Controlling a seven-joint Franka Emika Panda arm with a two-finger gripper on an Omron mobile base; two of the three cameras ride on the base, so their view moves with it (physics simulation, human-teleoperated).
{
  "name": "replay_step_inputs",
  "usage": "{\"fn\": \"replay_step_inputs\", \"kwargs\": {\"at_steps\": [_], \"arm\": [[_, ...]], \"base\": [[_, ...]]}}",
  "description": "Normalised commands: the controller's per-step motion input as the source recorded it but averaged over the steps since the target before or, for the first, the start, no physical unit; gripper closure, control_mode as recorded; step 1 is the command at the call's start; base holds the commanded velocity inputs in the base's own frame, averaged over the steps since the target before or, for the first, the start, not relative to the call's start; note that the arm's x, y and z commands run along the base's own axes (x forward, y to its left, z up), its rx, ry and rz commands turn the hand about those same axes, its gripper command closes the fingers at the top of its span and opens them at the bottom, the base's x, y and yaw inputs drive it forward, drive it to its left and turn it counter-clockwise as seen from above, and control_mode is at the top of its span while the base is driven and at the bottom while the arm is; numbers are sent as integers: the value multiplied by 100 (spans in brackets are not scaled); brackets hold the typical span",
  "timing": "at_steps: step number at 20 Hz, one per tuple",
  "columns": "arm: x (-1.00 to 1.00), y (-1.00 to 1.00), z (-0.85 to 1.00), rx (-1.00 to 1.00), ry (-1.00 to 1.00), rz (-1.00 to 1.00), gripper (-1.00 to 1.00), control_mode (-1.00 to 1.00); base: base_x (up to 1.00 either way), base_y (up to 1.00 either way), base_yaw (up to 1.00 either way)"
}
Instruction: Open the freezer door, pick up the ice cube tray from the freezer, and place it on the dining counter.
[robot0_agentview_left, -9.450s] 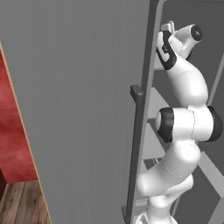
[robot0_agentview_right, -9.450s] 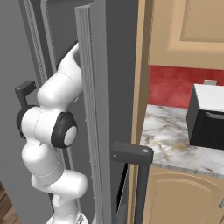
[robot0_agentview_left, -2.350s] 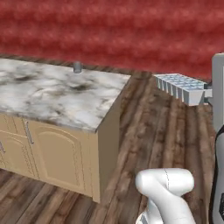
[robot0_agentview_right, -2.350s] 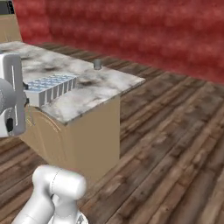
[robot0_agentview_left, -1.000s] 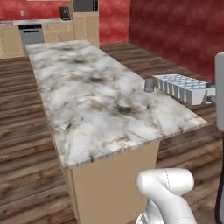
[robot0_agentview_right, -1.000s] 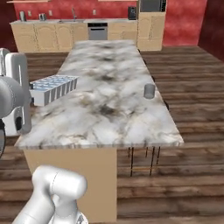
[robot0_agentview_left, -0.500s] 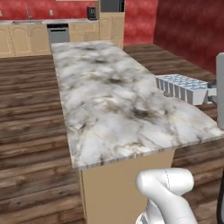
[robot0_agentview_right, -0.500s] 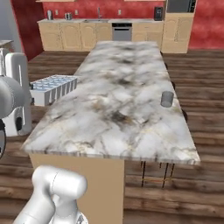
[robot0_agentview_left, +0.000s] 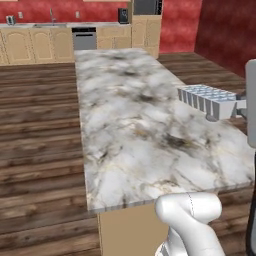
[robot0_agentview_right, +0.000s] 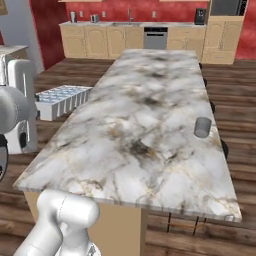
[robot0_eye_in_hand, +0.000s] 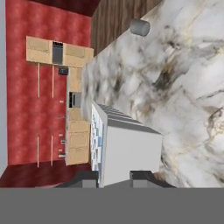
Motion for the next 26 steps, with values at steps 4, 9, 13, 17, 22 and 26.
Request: {"fn": "replay_step_inputs", "kwargs": {"at_steps": [4,9,13,17,22,26], "arm": [[75,-8,-4,5,0,4,100,-100],[100,-8,-4,7,2,5,100,-100],[100,-4,-17,4,6,7,100,-100],[99,-4,-49,1,12,11,100,-100],[98,-5,-57,0,9,12,100,-100],[97,-7,-53,0,6,11,100,-100]], "base": [[22,-6,2],[0,0,0],[0,0,0],[0,0,0],[0,0,0],[0,0,0]]}}
